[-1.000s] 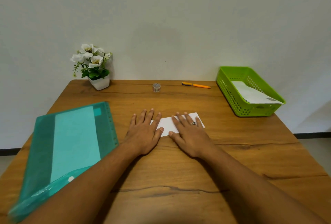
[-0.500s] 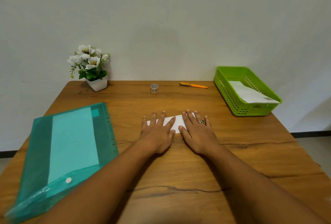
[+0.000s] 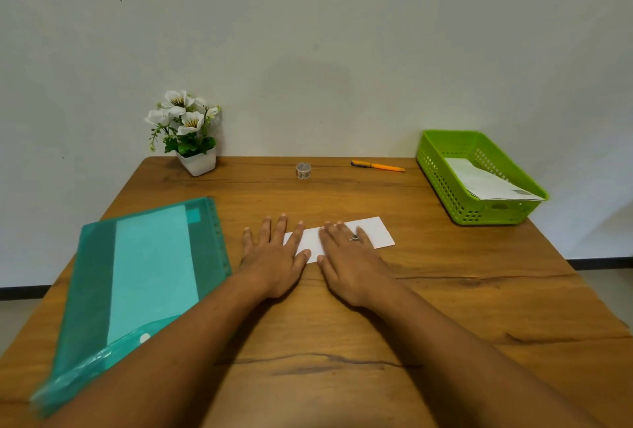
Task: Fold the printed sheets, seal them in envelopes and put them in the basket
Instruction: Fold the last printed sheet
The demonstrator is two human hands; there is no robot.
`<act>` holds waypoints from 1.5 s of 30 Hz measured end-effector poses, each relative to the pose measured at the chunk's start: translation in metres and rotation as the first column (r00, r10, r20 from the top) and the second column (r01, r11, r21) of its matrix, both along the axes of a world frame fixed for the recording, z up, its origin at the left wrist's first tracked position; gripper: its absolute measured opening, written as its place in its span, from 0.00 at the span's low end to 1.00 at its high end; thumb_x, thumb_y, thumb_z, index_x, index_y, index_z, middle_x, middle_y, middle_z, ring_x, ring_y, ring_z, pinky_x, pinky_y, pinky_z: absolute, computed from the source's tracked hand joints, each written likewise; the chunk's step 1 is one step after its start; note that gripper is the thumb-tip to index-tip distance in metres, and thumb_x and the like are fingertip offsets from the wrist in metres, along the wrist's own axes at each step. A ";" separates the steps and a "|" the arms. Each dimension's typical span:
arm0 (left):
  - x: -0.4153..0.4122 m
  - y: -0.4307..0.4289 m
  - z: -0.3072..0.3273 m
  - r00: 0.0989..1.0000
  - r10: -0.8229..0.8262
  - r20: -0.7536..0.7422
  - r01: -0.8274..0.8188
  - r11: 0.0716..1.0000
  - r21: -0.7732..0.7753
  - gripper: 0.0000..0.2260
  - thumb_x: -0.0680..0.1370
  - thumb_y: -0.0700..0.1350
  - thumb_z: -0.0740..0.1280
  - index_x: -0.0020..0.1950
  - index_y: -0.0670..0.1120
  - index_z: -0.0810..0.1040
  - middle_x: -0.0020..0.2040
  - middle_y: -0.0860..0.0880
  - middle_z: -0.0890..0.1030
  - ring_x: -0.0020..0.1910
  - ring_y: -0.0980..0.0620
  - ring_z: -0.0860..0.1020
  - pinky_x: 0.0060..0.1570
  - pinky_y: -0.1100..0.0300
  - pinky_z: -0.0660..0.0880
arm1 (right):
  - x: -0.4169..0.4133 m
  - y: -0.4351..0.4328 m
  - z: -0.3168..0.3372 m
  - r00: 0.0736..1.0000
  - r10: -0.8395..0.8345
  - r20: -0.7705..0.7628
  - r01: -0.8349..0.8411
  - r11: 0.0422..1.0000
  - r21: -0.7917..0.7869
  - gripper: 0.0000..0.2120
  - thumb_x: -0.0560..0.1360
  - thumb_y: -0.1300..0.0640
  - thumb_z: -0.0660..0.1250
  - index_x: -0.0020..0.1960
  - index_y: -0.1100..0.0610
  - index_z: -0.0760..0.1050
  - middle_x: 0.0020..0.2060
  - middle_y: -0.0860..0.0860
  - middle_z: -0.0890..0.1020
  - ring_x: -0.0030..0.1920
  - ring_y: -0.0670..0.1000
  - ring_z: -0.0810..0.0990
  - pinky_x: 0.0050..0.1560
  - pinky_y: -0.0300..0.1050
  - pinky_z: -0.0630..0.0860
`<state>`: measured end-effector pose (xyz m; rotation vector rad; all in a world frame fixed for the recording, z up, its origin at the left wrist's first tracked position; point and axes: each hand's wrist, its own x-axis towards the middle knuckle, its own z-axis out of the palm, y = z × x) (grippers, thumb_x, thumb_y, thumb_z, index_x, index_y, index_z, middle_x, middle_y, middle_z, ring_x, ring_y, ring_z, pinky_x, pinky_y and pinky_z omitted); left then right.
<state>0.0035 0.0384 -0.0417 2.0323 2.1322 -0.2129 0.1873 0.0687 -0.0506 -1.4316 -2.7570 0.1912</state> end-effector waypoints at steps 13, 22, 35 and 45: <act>0.003 -0.002 0.010 0.998 -0.007 -0.058 0.007 1.000 -0.004 0.31 0.84 0.65 0.45 0.84 0.56 0.41 0.84 0.46 0.44 0.83 0.40 0.45 0.78 0.34 0.47 | 0.061 0.030 -0.009 0.977 -0.212 0.013 0.212 0.976 -0.053 0.31 0.86 0.40 0.43 0.85 0.52 0.46 0.84 0.48 0.49 0.84 0.53 0.45 0.82 0.58 0.44; 0.010 0.010 0.040 1.000 0.009 0.017 -0.010 0.999 0.036 0.30 0.78 0.65 0.66 0.76 0.53 0.67 0.72 0.47 0.71 0.70 0.45 0.68 0.69 0.44 0.69 | 0.053 0.014 -0.006 0.964 -0.264 0.033 0.266 0.960 -0.083 0.36 0.85 0.36 0.42 0.85 0.55 0.44 0.84 0.52 0.47 0.84 0.54 0.43 0.82 0.59 0.43; 0.013 0.002 0.052 0.962 0.133 0.240 -0.114 0.989 -0.090 0.20 0.73 0.58 0.77 0.58 0.52 0.75 0.56 0.52 0.78 0.55 0.51 0.75 0.59 0.49 0.78 | 0.051 -0.006 -0.008 0.953 -0.301 0.023 0.302 0.951 -0.069 0.39 0.83 0.32 0.45 0.85 0.55 0.46 0.84 0.52 0.49 0.84 0.56 0.45 0.81 0.57 0.44; 0.008 -0.010 0.051 0.873 0.222 0.435 -0.196 0.975 -0.104 0.09 0.75 0.50 0.76 0.50 0.53 0.77 0.49 0.53 0.80 0.49 0.55 0.77 0.52 0.56 0.79 | 0.048 -0.013 -0.004 0.947 -0.320 -0.015 0.318 0.945 -0.073 0.39 0.82 0.31 0.48 0.84 0.54 0.50 0.84 0.52 0.52 0.84 0.56 0.48 0.82 0.59 0.47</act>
